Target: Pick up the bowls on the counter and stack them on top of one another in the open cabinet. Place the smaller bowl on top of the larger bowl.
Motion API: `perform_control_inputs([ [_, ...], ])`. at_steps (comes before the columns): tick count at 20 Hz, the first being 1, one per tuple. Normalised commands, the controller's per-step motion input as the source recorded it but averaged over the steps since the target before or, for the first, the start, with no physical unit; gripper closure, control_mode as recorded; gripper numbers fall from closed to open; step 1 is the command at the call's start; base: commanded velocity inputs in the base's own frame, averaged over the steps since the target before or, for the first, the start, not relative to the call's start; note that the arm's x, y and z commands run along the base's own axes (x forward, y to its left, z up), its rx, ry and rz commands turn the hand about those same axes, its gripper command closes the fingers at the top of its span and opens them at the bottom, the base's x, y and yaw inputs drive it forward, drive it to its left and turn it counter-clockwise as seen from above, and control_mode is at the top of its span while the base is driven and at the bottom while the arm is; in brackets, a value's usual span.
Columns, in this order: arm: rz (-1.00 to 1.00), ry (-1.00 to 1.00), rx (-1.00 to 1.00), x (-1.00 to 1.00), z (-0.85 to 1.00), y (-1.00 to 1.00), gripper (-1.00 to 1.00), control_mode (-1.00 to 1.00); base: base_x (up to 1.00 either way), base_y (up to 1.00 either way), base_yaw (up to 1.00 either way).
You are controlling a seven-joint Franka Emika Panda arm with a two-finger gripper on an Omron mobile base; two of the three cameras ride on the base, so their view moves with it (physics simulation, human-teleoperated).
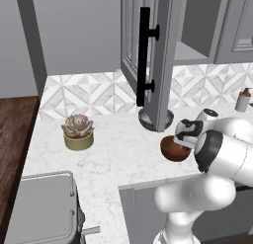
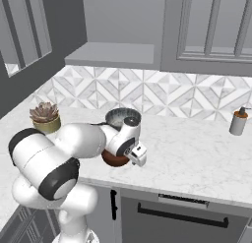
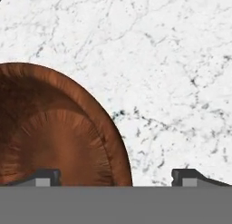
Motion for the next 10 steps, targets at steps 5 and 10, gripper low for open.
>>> perform_control_inputs([
  [5,0.0,0.0,0.0,0.03,-0.04,0.0,1.0,-1.0,0.0,0.0,0.0],
  [10,0.0,-0.09,0.0,0.0,0.09,0.0,1.0,-1.0,0.0,0.0,0.0],
])
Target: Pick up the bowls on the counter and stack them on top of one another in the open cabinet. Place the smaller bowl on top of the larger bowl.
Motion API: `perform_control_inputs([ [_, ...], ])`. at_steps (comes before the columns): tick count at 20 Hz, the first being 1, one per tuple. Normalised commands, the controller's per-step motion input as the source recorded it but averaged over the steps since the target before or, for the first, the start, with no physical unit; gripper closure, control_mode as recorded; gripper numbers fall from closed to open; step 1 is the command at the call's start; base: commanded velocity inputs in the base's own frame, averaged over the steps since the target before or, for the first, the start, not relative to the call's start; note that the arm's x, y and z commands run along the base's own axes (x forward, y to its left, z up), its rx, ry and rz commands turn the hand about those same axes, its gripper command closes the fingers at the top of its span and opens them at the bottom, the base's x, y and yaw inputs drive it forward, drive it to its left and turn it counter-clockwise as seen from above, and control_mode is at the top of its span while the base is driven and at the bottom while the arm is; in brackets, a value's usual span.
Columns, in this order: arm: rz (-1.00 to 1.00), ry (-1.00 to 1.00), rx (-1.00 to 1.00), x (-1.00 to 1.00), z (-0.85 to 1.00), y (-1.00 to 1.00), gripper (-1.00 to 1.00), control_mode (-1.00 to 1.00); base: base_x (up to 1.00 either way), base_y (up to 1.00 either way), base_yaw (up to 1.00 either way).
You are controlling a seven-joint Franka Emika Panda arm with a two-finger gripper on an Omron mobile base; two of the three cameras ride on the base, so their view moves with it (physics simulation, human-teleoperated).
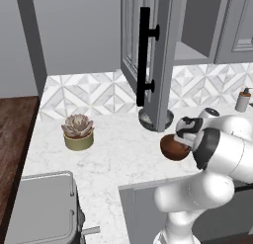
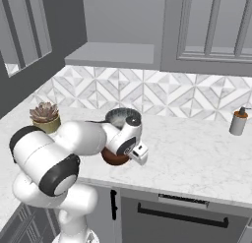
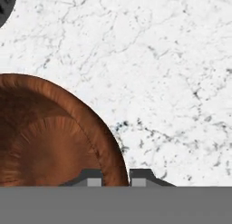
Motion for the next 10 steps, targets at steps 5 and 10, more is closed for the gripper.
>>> perform_control_inputs([
  [5,-0.02,-0.31,0.03,-0.01,0.57,-0.03,1.0,-1.0,0.0,0.0,0.0],
  [10,-0.09,-0.29,0.09,0.06,0.91,-0.2,1.0,-1.0,0.0,0.0,0.0],
])
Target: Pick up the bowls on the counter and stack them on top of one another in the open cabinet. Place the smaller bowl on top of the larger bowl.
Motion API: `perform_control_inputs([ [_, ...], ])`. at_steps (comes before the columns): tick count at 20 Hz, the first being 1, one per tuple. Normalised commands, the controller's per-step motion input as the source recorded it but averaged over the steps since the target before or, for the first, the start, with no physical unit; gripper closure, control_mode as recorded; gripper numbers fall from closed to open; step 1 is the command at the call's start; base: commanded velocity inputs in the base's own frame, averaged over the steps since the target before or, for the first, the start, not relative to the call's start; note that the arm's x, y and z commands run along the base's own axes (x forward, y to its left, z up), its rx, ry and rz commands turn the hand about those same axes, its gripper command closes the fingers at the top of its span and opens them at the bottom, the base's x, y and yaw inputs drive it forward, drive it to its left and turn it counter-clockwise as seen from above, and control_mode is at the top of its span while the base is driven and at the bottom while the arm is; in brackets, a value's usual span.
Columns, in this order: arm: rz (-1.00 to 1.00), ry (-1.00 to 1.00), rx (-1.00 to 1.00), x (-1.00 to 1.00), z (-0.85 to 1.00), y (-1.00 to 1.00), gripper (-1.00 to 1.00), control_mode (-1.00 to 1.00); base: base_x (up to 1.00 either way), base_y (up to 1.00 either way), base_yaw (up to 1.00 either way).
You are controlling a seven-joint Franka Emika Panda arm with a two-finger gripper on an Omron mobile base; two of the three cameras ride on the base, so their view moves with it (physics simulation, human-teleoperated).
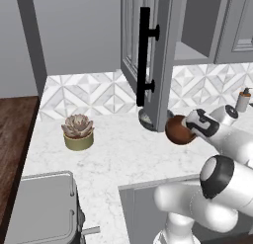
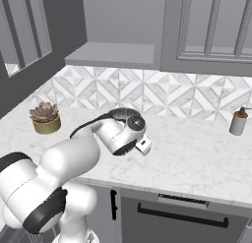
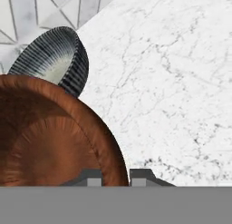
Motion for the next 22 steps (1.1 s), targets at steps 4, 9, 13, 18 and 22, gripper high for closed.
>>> perform_control_inputs([
  [4,-0.06,-0.07,0.11,0.4,0.97,-0.13,1.0,-1.0,0.0,0.0,0.0],
  [9,-0.03,0.0,0.07,0.57,0.72,0.01,1.0,-1.0,0.0,0.0,0.0],
  [13,0.0,0.0,0.0,0.51,-0.03,0.12,1.0,-1.0,0.0,0.0,0.0],
  [18,0.0,0.02,-0.02,0.55,-0.32,0.01,1.0,-1.0,0.0,0.0,0.0],
  [22,-0.01,0.05,0.0,0.71,-0.12,0.15,1.0,-1.0,0.0,0.0,0.0],
])
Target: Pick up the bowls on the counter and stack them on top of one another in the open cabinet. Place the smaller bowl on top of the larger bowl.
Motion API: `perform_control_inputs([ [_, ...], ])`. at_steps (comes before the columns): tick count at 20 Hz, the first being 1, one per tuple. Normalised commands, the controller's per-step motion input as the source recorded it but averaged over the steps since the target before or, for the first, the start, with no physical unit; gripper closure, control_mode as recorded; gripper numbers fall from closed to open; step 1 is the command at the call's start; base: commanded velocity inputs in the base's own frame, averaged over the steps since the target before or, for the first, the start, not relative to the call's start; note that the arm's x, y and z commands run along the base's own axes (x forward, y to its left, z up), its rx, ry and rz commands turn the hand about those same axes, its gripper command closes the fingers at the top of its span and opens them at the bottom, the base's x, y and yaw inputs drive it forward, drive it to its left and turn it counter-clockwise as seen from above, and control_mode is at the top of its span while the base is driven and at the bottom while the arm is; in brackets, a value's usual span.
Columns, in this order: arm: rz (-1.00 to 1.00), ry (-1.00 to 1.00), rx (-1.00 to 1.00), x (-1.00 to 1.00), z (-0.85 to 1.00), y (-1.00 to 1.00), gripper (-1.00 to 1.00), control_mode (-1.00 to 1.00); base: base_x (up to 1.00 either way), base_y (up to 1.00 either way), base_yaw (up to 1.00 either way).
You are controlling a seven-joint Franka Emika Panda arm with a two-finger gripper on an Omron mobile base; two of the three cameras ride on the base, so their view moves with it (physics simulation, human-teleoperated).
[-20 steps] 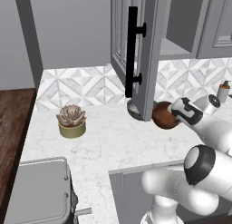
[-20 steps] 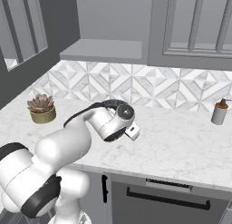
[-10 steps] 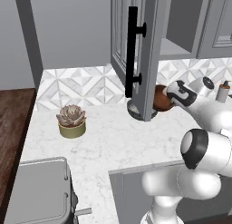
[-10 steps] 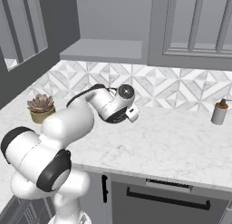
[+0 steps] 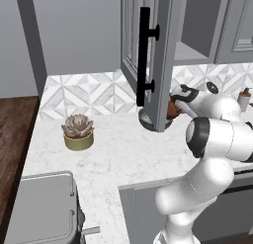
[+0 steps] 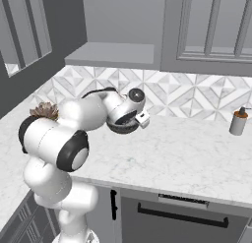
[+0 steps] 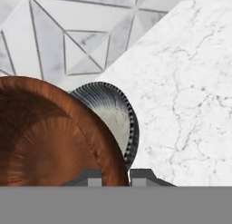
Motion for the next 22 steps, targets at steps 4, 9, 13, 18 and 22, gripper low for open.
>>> perform_control_inputs([
  [4,-0.01,0.1,0.0,0.63,-0.19,0.18,1.0,-1.0,0.0,0.0,0.0],
  [9,-0.01,0.06,0.0,0.5,-0.28,0.11,1.0,-1.0,0.0,0.0,0.0],
  [13,0.0,0.03,0.0,0.45,-0.4,0.01,1.0,-1.0,0.0,0.0,0.0],
  [18,0.0,0.06,0.0,0.42,-0.52,0.0,1.0,-1.0,0.0,0.0,0.0],
  [22,0.0,0.02,0.0,0.45,-0.32,0.0,1.0,-1.0,0.0,0.0,0.0],
])
